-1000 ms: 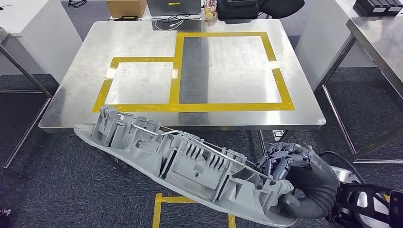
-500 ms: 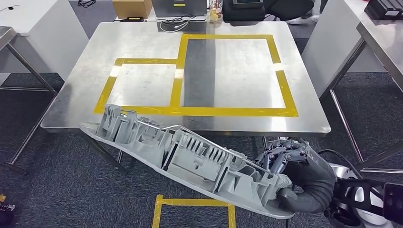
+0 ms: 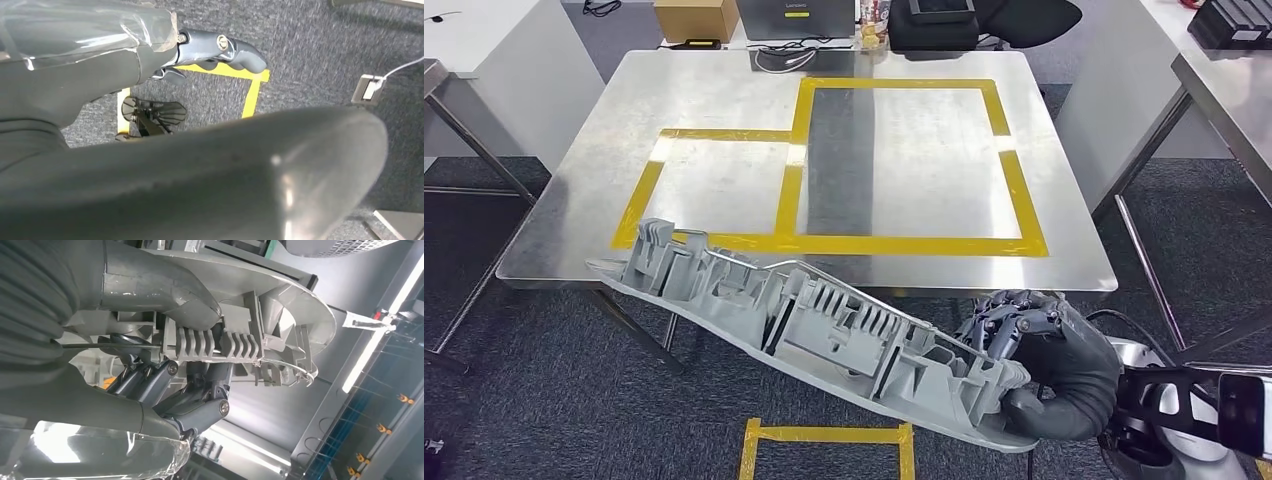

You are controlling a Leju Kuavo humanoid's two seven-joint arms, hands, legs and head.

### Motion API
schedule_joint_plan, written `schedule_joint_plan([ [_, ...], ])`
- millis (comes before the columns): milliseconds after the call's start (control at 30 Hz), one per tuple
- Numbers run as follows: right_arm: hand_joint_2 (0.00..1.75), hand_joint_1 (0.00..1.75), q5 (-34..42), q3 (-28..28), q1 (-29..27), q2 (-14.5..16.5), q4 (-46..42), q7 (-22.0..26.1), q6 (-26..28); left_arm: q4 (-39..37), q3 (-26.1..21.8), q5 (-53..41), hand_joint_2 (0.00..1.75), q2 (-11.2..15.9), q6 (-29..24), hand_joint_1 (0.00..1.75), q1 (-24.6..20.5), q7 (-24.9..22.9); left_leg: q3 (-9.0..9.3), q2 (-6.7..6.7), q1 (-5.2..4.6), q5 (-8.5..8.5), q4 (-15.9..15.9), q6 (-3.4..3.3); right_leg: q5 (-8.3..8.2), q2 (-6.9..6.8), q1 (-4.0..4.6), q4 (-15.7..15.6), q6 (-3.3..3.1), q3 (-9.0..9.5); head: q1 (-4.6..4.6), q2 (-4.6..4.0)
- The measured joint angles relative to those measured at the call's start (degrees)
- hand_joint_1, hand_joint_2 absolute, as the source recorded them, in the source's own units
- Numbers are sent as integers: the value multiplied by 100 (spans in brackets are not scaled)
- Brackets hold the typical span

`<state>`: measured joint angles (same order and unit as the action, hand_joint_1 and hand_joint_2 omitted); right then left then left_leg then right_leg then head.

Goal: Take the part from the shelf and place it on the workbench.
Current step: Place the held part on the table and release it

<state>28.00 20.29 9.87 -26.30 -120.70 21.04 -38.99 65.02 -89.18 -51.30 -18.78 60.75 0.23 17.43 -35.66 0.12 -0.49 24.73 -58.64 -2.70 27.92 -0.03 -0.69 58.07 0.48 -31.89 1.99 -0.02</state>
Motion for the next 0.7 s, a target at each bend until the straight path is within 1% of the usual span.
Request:
schedule_joint_plan([
  [33,175,175,3,-1,6,1,3,1,0,12,1,3,0,-9,11,0,4,-1,67,-8,8,-19,76,-9,15,-7,4,15,21,4,-5,-1],
  [67,175,175,8,-3,18,-1,3,2,-1,22,1,8,0,-19,19,0,4,-2,150,-12,25,-44,161,-21,58,-9,10,106,28,-30,-13,-1],
  [100,175,175,13,-4,29,-3,5,3,-1,27,1,14,0,-30,25,0,2,-2,234,-14,46,-68,243,-29,139,-9,15,320,25,-135,-22,-2],
  [133,175,175,16,-4,35,-4,10,4,-1,28,2,19,0,-41,28,0,0,-3,279,-17,53,-72,285,-33,250,-5,4,657,15,-319,-33,-2],
  [167,175,175,19,-4,40,-4,14,5,0,28,1,22,0,-46,30,0,-2,-3,303,-19,56,-59,297,-43,372,-2,-6,1055,12,-563,-35,-2],
  [200,175,175,19,-3,38,-2,19,5,1,29,2,22,0,-50,31,0,-2,-3,316,-25,56,-39,297,-42,453,-1,-17,1399,26,-801,-36,-2],
  [233,175,175,17,-3,35,-1,22,3,1,29,2,22,0,-55,31,0,-1,-3,334,-34,56,-11,293,-36,452,-1,-31,1575,63,-961,-36,-2],
  [267,175,175,15,-2,34,0,25,2,2,28,2,22,0,-60,31,0,-1,-3,362,-45,60,21,287,-23,349,-2,-47,1520,122,-1002,-35,-2],
  [300,175,175,13,-1,34,-1,27,-1,2,28,3,22,0,-63,29,0,-1,-3,400,-57,68,63,272,-1,158,-4,-65,1230,192,-913,-37,-2],
  [333,175,175,11,1,35,-1,28,-2,2,27,3,22,0,-67,27,0,-1,-3,438,-69,74,116,247,30,-67,-9,-88,799,261,-742,-39,-2],
  [367,175,175,10,2,36,-2,31,-3,2,26,2,21,0,-68,25,0,-2,-3,455,-78,67,186,206,67,-241,-13,-97,410,286,-562,-42,-2],
  [400,175,175,10,1,34,-2,35,-4,2,26,1,21,0,-68,22,0,-2,-3,464,-84,58,255,170,103,-342,-14,-100,134,259,-427,-40,-2],
  [433,175,175,11,0,33,-3,41,-4,2,26,1,21,0,-68,20,0,-2,-3,465,-86,47,314,146,137,-367,-13,-92,3,200,-355,-36,-2],
  [467,175,175,11,-1,32,-3,46,-5,2,25,1,20,0,-67,19,0,-4,-3,465,-83,43,360,136,166,-340,-5,-70,-5,121,-337,-32,-2],
  [500,175,175,12,-2,30,-4,48,-5,2,25,2,20,0,-67,19,0,-5,-3,479,-74,55,389,138,190,-319,5,-70,-6,57,-329,-26,-2],
  [533,175,175,13,-2,30,-4,49,-5,2,25,2,19,0,-68,19,0,-6,-3,487,-65,72,417,112,216,-300,16,-72,-8,17,-312,-24,-2],
  [567,175,175,13,-1,30,-4,49,-5,1,25,2,20,0,-69,19,0,-8,-3,456,-55,89,471,13,245,-278,24,-80,-12,-22,-283,-19,-2],
  [600,175,175,12,-1,31,-5,49,-6,1,25,2,20,0,-69,19,0,-9,-3,356,-47,103,575,-207,277,-253,30,-93,-15,-60,-245,-14,-2],
  [633,175,175,11,-1,30,-5,50,-7,0,25,1,20,0,-69,19,0,-8,-3,165,-44,113,720,-567,308,-217,32,-92,-16,-88,-204,-7,-2],
  [667,175,175,11,0,29,-5,52,-7,-1,23,1,21,0,-68,19,0,-8,-3,-85,-42,117,871,-986,333,-176,32,-86,-16,-111,-162,-2,-1],
  [700,175,175,11,1,28,-5,54,-8,-1,21,1,20,0,-68,19,0,-7,-3,-342,-42,120,973,-1374,347,-132,35,-78,-16,-121,-116,-3,-1],
])
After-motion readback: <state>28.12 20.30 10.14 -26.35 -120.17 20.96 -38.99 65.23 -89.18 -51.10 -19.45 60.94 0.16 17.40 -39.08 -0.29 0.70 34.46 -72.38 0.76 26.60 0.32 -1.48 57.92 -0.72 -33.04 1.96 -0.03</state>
